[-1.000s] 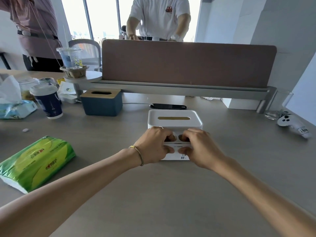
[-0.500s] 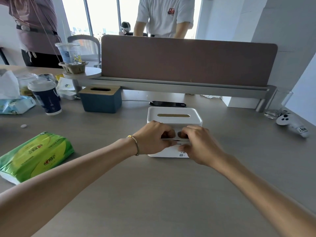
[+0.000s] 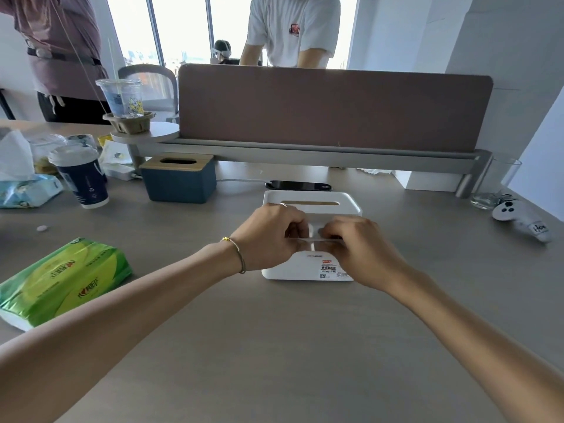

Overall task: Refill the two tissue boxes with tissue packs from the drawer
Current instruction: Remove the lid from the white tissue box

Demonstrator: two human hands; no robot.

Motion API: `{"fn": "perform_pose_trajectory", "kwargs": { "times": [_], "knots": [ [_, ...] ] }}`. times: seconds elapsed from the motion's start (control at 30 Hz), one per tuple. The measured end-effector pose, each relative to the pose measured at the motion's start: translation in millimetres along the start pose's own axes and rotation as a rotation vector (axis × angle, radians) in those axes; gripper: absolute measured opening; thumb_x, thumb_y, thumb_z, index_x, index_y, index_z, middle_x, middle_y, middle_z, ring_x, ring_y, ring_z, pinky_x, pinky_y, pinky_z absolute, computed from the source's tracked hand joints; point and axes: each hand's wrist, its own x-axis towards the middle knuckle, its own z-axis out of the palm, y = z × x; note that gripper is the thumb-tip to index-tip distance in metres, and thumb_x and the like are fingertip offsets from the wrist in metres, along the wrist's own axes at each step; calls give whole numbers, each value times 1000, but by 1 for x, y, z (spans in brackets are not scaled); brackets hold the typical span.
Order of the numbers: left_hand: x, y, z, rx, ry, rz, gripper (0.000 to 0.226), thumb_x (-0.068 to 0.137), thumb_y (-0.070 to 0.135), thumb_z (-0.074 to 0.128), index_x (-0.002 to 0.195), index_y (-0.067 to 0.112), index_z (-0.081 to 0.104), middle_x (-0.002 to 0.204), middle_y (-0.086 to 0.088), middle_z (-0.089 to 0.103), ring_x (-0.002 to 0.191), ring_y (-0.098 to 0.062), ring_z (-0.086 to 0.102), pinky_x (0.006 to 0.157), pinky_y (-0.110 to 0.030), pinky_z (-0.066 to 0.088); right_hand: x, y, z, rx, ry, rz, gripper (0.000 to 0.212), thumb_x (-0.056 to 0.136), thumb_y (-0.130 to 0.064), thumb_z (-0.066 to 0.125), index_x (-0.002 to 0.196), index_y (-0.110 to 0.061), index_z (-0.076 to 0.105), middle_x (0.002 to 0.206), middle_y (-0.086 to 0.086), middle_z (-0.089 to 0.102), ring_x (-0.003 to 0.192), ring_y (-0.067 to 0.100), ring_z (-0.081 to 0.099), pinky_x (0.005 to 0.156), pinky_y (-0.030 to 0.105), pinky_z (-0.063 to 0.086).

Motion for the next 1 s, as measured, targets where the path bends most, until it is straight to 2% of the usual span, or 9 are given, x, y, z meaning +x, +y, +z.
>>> {"fn": "perform_pose_trajectory", "kwargs": {
  "times": [0.17,0.3,0.43,0.63,0.83,1.0],
  "knots": [
    [10,20,-18,38,166,84,8,83,20,76,82,19,68,77,13,60,70,-11,53,63,-25,42,10,-2,-23,-60,191,-50,9,91,-18,66,83,-16,71,78,-2,64,75,26,59,62,40,50],
    [25,43,-21,22,235,160,9,83,21,77,83,19,68,78,11,60,70,-7,51,64,-23,39,2,3,-54,-128,302,-63,8,91,-16,67,85,-13,72,82,0,67,78,25,60,64,36,48],
    [45,79,-3,-18,246,247,11,83,20,78,83,19,68,77,13,57,68,-6,48,64,-24,38,-25,25,-80,-196,345,0,6,90,-14,70,85,-12,72,82,-1,67,78,24,61,64,34,49],
    [74,133,52,-89,156,312,13,84,24,77,81,22,64,77,14,56,74,-14,53,68,-31,46,-82,71,-108,-256,348,141,3,87,-12,73,84,-10,74,81,0,67,77,24,62,64,33,48],
    [90,161,110,-139,27,303,16,83,22,77,81,23,61,83,8,62,76,-15,54,69,-30,46,-125,113,-105,-222,316,265,2,82,-9,77,82,-9,75,78,2,69,75,26,64,65,35,50],
    [95,162,143,-150,-58,270,22,82,23,76,77,28,55,83,6,63,77,-17,56,71,-34,50,-139,139,-95,-242,228,315,3,80,-14,78,82,-14,76,76,0,67,75,25,64,62,26,38]
  ]
}}
